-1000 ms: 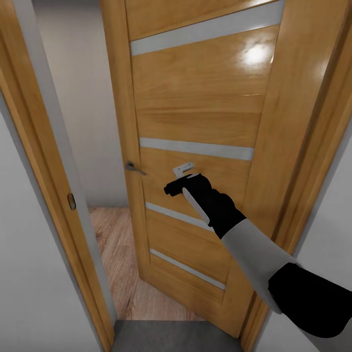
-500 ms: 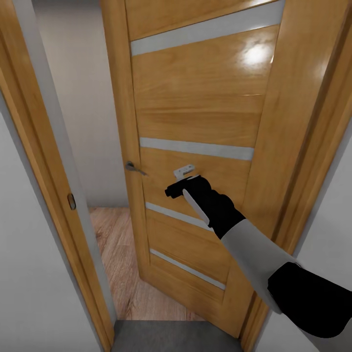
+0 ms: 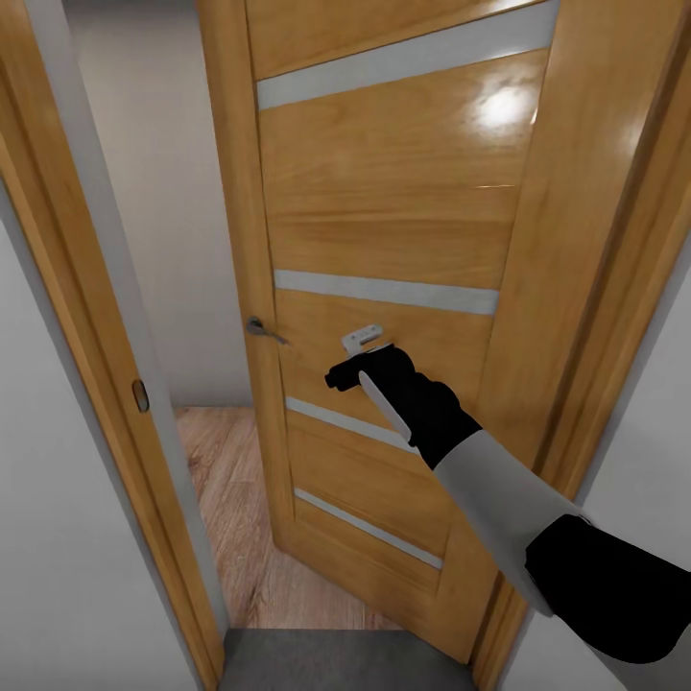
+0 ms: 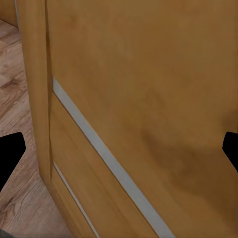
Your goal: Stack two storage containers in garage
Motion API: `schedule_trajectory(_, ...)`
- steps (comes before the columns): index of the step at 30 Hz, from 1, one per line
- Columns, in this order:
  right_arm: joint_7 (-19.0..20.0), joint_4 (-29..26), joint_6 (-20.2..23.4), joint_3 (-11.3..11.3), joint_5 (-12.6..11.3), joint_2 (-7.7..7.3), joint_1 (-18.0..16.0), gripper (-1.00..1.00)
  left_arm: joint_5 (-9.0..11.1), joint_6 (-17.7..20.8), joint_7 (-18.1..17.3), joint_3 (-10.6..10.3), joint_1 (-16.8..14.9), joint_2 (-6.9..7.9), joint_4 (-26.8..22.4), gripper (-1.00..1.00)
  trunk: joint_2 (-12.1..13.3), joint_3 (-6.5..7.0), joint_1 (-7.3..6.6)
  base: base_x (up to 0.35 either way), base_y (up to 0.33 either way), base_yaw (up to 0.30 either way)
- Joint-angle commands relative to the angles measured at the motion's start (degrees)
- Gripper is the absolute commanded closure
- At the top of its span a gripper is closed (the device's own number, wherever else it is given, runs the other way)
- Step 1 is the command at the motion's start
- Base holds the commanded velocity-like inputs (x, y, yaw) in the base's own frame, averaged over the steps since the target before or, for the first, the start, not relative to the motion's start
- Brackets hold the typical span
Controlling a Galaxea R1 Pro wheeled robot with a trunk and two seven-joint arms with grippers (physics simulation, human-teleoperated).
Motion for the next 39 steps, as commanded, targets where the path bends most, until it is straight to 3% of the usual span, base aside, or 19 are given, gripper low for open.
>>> schedule_trajectory(1,-0.6,0.0,0.2,0.1,-0.6,0.00,-0.1,-1.00,0.3,-0.1,0.0,0.0,0.0,-0.01,0.0,-1.00,0.0,-0.06,0.00,0.000,0.000,0.000)
schedule_trajectory(19,-1.5,-0.9,-0.3,0.6,0.2,0.00,-0.1,-1.00,0.3,-0.1,-0.2,0.0,0.0,-0.01,0.0,-1.00,0.0,-0.06,0.00,0.088,0.000,0.000)
schedule_trajectory(24,-1.3,-4.0,-0.2,2.8,-0.1,0.00,-0.1,-1.00,0.3,-0.1,-0.1,0.0,0.0,-0.01,0.0,-1.00,0.0,-0.06,0.00,0.000,0.000,0.000)
schedule_trajectory(28,-1.0,-6.5,-0.1,3.3,-0.3,0.00,0.0,-1.00,0.3,0.0,-0.2,0.0,0.0,-0.01,0.0,-1.00,0.0,-0.06,0.00,0.015,0.000,0.000)
schedule_trajectory(39,-1.5,-5.6,-0.3,4.3,-0.6,0.00,-0.1,-1.00,0.3,-0.1,-0.2,0.0,0.0,-0.01,0.0,-1.00,0.0,-0.06,0.00,0.092,0.000,0.000)
